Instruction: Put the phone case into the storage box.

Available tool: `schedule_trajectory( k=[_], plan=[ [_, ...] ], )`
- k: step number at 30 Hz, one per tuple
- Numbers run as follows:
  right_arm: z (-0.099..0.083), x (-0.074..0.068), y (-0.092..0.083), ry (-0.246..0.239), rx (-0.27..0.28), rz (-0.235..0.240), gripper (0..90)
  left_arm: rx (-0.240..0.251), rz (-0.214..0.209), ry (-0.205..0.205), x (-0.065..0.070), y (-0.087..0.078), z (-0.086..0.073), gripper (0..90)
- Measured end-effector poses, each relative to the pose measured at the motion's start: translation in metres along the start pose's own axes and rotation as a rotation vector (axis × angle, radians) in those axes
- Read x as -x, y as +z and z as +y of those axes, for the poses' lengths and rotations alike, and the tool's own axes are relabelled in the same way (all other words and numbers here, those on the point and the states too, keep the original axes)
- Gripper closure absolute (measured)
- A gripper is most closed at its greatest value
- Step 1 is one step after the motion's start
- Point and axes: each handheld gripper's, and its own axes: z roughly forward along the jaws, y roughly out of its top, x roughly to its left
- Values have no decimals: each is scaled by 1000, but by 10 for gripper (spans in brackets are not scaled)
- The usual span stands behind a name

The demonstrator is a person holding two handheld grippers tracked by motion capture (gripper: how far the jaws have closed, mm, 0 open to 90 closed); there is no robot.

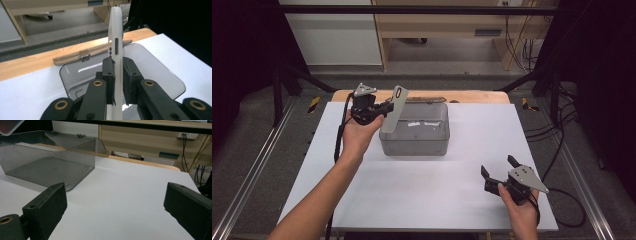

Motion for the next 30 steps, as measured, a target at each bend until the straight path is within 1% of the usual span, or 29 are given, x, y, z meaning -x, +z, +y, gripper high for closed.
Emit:
schedule_trajectory(
  k=[1,3,6,7,8,10,13,15,20,22,23,25,26,28,30],
  plan=[
    [0,0,0,-1,0,-1,52,0,0,0,0,0,0,811],
    [0,0,0,0,0,-1,52,-23,9,0,-3,3,-3,811],
    [0,1,1,2,-2,-5,53,-39,24,0,-7,9,-10,811],
    [-1,1,1,5,-3,-7,53,-48,32,3,-8,12,-13,811],
    [-1,1,2,9,-5,-11,53,-55,42,-3,-8,16,-16,811],
    [-1,1,3,11,-6,-15,53,-64,43,-15,-8,21,-22,811],
    [-1,2,3,14,-11,-16,53,-78,57,-12,-6,29,-27,811],
    [-2,2,3,16,-12,-18,52,-77,67,-12,-6,32,-29,810],
    [-3,4,3,33,-16,-21,52,-97,82,-23,-10,39,-32,811],
    [-3,4,3,35,-16,-19,51,-102,89,-42,-12,42,-34,811],
    [-3,4,3,37,-16,-17,52,-102,90,-60,-13,44,-35,810],
    [-3,4,4,40,-15,-10,51,-99,91,-111,-14,46,-37,811],
    [-3,4,4,42,-16,-8,51,-98,89,-128,-14,47,-38,811],
    [-3,4,4,39,-15,-6,51,-99,100,-151,-13,49,-40,811],
    [-3,3,4,40,-15,-5,50,-93,99,-180,-12,51,-40,811]
  ],
)
